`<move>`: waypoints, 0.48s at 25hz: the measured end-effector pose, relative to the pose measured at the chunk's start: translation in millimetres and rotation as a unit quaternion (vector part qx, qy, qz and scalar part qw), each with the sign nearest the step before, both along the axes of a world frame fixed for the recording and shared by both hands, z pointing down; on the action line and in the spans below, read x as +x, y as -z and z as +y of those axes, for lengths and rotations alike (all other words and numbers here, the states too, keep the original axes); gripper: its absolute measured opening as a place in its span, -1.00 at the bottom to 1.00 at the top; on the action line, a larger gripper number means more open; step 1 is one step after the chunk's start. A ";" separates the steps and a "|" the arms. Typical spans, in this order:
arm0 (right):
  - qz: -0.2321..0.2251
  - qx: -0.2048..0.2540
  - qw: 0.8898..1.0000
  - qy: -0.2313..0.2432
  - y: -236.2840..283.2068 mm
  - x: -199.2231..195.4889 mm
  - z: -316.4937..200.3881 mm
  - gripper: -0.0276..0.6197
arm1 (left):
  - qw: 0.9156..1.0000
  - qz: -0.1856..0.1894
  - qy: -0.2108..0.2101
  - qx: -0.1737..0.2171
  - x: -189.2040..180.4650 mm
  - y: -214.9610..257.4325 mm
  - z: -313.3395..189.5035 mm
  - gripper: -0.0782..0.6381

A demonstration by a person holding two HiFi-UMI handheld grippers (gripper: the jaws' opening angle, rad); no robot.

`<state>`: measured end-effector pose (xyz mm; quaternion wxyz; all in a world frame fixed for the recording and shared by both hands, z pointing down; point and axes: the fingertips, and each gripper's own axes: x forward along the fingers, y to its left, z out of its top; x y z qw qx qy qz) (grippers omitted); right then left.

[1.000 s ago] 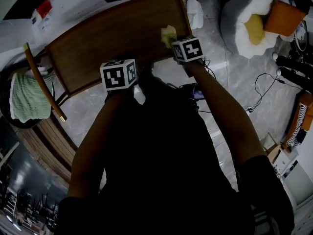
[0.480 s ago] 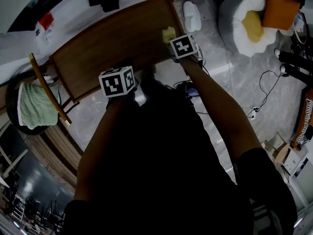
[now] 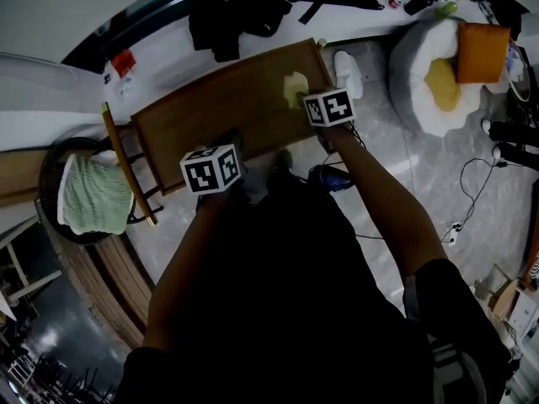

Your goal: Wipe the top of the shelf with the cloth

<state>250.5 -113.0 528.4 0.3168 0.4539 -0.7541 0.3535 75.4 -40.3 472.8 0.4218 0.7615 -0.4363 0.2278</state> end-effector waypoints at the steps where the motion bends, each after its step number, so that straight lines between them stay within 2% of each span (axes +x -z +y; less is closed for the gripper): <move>1: -0.029 0.026 0.999 0.006 21.5 -16.8 -6.4 -0.79 | 1.000 0.010 0.000 0.010 -6.7 8.8 0.6 -0.75; 3: -0.098 0.081 0.992 0.017 73.4 -53.3 -17.2 -0.79 | 0.999 0.024 -0.007 0.036 -21.3 29.6 -0.5 -0.75; 5: -0.171 0.136 0.975 0.038 131.8 -90.7 -17.8 -0.79 | 0.997 0.040 -0.018 0.070 -35.5 54.7 0.5 -0.75; 8: -0.258 0.211 0.937 0.099 213.9 -138.0 3.0 -0.79 | 0.986 0.092 -0.036 0.136 -54.0 104.1 8.7 -0.75; 12: -0.321 0.273 0.884 0.202 287.9 -182.1 48.7 -0.79 | 0.961 0.173 -0.058 0.207 -83.6 174.1 27.4 -0.75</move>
